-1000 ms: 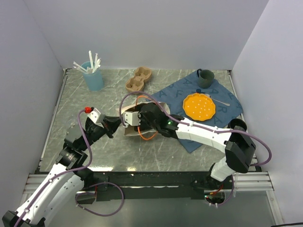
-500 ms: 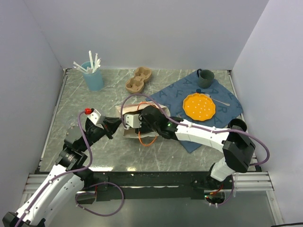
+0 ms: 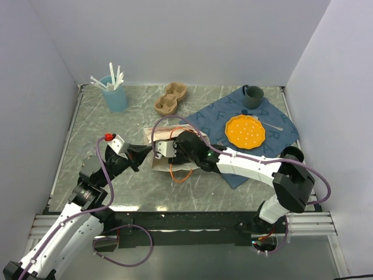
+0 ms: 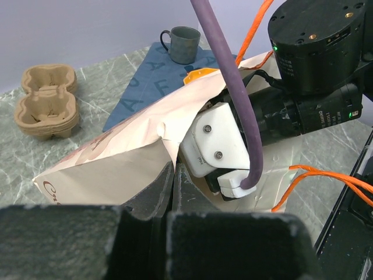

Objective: Pack the takeout coffee

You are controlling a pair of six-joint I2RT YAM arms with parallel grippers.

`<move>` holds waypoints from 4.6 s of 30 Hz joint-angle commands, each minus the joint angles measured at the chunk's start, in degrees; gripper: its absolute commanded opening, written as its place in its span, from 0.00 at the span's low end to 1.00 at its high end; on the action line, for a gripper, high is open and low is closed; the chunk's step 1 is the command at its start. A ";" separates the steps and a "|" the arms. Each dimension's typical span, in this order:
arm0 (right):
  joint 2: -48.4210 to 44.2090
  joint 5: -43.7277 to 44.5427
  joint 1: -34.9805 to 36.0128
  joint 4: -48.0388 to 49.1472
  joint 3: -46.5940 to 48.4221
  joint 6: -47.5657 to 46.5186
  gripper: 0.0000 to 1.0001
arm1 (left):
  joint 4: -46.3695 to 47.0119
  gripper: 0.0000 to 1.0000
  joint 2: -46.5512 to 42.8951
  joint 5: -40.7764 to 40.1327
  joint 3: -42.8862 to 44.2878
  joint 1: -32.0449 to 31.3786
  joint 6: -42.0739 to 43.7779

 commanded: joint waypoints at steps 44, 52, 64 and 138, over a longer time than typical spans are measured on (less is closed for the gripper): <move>10.69 4.73 -2.49 17.64 3.27 9.02 0.43 | 1.37 0.01 -1.49 -1.59 -0.65 -0.02 -10.48; 12.81 4.28 -3.89 18.17 4.06 9.72 0.47 | 1.10 0.01 -1.32 -2.21 -0.73 -0.02 -11.62; 16.06 4.81 -4.42 18.70 6.96 11.57 0.52 | -0.13 0.01 -1.40 -3.44 -0.56 -0.02 -12.41; 0.24 -11.10 -1.08 -39.57 30.68 19.48 0.80 | -23.15 0.27 17.58 -16.27 26.51 -0.02 -22.26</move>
